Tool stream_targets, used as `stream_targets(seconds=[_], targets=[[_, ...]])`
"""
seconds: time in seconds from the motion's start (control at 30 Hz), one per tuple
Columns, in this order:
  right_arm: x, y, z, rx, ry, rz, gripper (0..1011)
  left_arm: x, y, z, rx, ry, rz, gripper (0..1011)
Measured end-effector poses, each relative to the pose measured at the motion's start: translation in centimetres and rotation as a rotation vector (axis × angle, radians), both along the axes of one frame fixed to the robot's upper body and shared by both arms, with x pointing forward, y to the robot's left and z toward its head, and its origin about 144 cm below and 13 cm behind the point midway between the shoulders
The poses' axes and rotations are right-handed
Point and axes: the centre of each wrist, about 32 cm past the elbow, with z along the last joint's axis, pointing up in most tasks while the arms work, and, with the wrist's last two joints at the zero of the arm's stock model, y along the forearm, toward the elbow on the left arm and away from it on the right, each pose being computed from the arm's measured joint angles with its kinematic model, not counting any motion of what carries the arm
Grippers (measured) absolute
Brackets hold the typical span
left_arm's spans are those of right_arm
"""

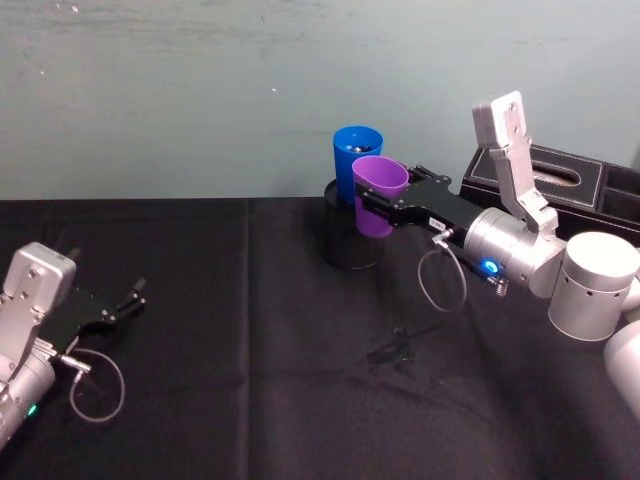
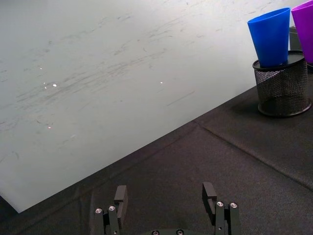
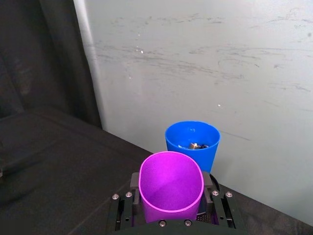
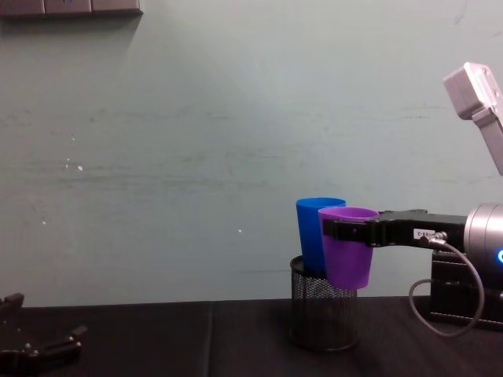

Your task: Pick up one cup with a gripper and tap it against the other cup.

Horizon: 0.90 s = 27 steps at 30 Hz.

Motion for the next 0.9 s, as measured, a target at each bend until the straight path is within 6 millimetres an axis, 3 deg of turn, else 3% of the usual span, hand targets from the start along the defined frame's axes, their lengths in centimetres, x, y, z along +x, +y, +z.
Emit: stream_targets(seconds=[0.9], targets=[[-0.01, 0.00, 0.00, 0.001, 0.000, 0.000, 715, 0.00, 0.00, 0.00, 0.000, 0.000, 0.000, 1000]])
